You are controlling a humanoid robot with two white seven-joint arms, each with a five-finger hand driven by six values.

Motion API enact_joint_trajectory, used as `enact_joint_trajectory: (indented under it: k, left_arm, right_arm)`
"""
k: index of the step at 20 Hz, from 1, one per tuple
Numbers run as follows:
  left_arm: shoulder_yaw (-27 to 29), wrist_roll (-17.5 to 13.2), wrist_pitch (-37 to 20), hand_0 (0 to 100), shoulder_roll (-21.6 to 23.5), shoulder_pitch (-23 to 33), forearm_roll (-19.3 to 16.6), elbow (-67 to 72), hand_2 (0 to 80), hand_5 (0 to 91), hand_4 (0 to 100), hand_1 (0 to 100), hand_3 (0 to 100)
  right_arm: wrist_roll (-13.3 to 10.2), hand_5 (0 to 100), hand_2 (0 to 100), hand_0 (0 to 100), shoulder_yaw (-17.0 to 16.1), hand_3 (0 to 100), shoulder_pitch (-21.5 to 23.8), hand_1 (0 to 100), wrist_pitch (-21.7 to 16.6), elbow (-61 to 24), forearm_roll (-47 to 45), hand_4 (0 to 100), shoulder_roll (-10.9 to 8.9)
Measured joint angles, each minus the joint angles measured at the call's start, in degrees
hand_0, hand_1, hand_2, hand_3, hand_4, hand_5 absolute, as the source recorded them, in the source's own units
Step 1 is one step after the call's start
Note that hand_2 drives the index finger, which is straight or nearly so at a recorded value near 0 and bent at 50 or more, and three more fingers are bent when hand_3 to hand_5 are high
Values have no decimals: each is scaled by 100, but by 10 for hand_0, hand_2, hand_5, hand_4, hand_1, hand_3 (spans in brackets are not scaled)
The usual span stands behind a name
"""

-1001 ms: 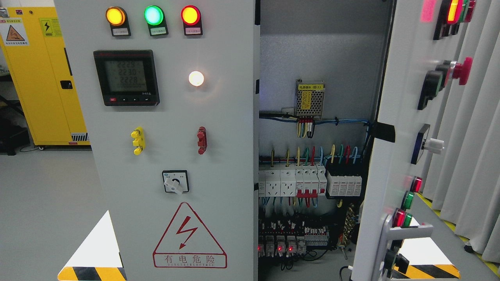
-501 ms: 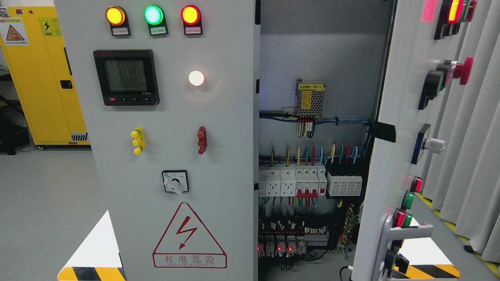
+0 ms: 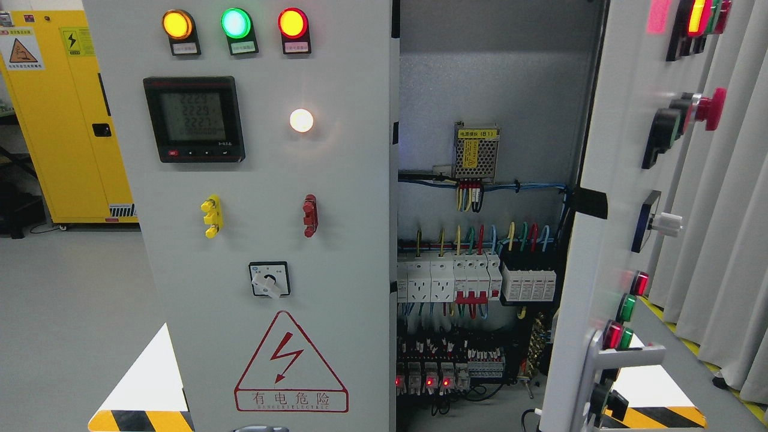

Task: Open door with both hands
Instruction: 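Reach the left hand into the cabinet toward the partly open door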

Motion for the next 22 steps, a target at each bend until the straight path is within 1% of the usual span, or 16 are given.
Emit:
enact_joint_trajectory:
  k: [4, 8, 11, 17, 19, 22]
  left_arm:
    - [-377, -34, 282, 0, -90, -868, 174, -103, 0, 0, 0, 0, 0]
    - [-654, -39, 890, 0, -318, -1590, 255, -83, 0, 0, 0, 0, 0]
    - [-879, -44, 1201, 0, -550, -2182, 289, 37, 0, 0, 0, 0, 0]
    - [-1515, -54, 1425, 0, -1024, -3515, 375, 425, 0, 0, 0, 0, 0]
    - [-1708, -50, 1638, 0, -1219, -3931, 427, 590, 0, 0, 0, 0, 0]
    - [-1941, -31, 1977, 0, -1541, -4390, 461, 818, 0, 0, 0, 0, 0]
  right_arm:
    - [-1, 0, 0, 246, 0, 0, 6, 0, 0, 0, 0, 0, -2]
    - [-1, 0, 0, 246, 0, 0, 10, 0, 0, 1, 0, 0, -4]
    - [-1, 0, 0, 246, 0, 0, 12, 0, 0, 2, 0, 0, -4]
    - [-1, 0, 0, 246, 0, 0, 12, 0, 0, 1, 0, 0, -6]
    - [-1, 0, 0, 246, 0, 0, 13, 0, 0, 0, 0, 0, -6]
    - [-1, 0, 0, 246, -1, 0, 13, 0, 0, 1, 0, 0, -6]
